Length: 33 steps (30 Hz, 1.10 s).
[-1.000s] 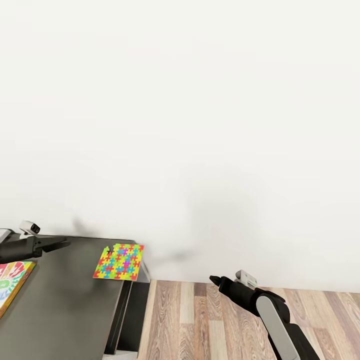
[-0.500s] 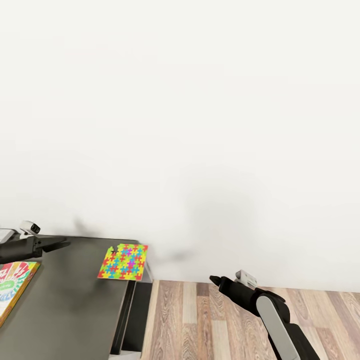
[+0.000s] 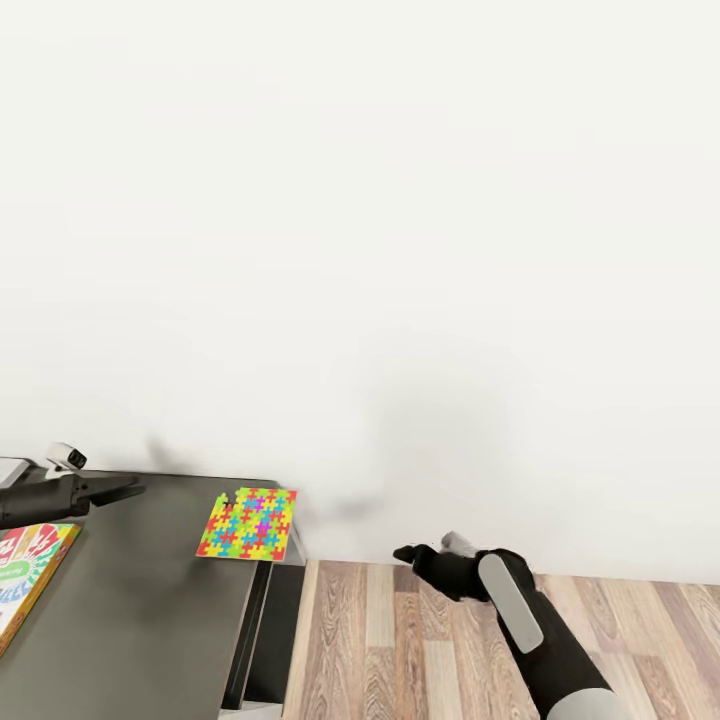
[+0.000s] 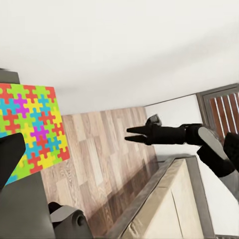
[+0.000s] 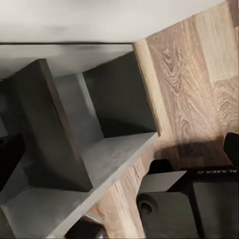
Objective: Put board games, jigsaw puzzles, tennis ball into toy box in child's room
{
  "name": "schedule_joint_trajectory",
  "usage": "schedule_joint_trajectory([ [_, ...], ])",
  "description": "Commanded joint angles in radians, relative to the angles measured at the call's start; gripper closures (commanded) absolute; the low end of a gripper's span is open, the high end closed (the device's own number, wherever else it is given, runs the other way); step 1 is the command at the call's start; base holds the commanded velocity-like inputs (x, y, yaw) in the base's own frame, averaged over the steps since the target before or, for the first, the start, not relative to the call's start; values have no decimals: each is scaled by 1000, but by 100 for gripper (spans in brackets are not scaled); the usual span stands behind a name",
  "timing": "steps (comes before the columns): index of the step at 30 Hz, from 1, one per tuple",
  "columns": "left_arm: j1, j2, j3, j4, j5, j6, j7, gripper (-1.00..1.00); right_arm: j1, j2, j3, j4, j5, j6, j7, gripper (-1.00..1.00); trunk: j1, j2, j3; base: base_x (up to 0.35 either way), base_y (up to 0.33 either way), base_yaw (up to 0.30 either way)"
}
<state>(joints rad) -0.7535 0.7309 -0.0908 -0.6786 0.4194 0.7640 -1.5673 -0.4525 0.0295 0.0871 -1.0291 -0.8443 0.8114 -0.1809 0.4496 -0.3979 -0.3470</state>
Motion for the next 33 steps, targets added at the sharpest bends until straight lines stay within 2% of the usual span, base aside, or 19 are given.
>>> schedule_joint_trajectory([
  [1,-1,0,-6,1,4,11,-3,-100,-41,2,0,90,-10,-1,7,-100,0,-2,-2,0,0,0],
  [2,-1,-2,-6,1,4,11,-3,-100,-72,2,0,161,-10,-7,25,-100,0,-2,-2,0,0,0],
  [4,-1,-4,-6,1,4,11,-3,-100,-100,2,0,224,-10,-21,59,-100,0,-2,-2,0,0,0],
  [8,-1,-6,-6,1,4,10,-3,-100,-125,0,2,275,-1,-35,134,-100,0,-2,-2,0,0,0],
  [13,-1,-6,-6,1,4,10,-3,-100,-139,2,1,287,1,-44,158,-100,0,-2,-2,0,0,0],
  [19,-1,-8,-6,1,4,11,-3,-100,-142,6,6,289,5,-96,167,-100,0,-2,-2,0,0,0],
  [28,-1,-12,-6,1,4,10,-3,-100,-142,17,10,287,7,-110,182,-100,0,-2,-2,0,0,2],
  [33,-1,-12,-6,1,4,10,-3,-100,-141,22,12,287,6,-120,185,-100,0,-2,-2,0,0,188],
])
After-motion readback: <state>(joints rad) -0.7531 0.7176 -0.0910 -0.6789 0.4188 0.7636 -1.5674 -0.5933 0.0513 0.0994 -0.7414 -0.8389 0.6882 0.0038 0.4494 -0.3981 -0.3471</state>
